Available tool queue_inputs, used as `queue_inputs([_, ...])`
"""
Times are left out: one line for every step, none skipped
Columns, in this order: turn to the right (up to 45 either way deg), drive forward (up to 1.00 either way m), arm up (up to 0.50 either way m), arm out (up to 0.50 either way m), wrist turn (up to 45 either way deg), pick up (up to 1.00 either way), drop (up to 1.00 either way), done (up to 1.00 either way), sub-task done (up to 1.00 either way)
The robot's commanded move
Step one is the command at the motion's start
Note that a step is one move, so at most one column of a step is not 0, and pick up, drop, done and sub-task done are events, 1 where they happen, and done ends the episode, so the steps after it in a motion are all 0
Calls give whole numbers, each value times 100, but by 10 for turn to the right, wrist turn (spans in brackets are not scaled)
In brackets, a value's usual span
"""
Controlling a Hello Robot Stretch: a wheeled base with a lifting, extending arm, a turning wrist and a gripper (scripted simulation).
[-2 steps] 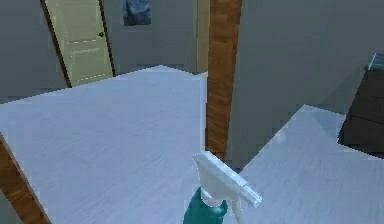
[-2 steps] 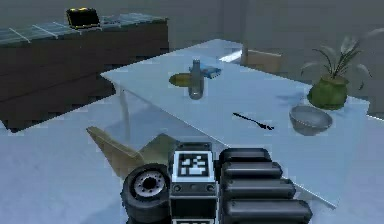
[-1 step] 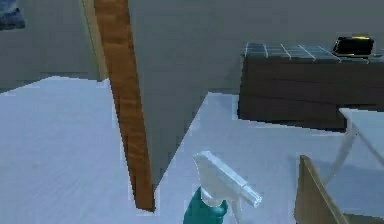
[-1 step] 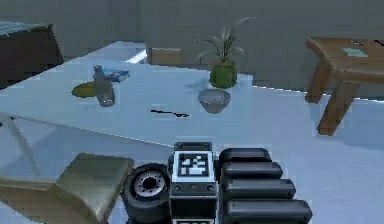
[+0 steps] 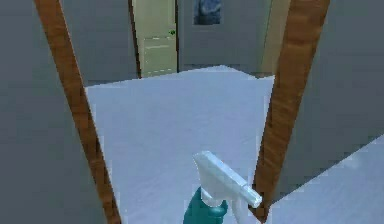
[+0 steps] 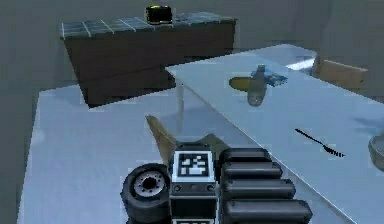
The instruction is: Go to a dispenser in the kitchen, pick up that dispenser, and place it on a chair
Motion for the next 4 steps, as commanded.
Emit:
queue_inputs([-450,0,0,0,0,0,0,0,0])
queue_inputs([-120,0,0,0,0,0,0,0,0])
queue_inputs([450,0,0,0,0,0,0,0,0])
queue_inputs([450,0,0,0,0,0,0,0,0])
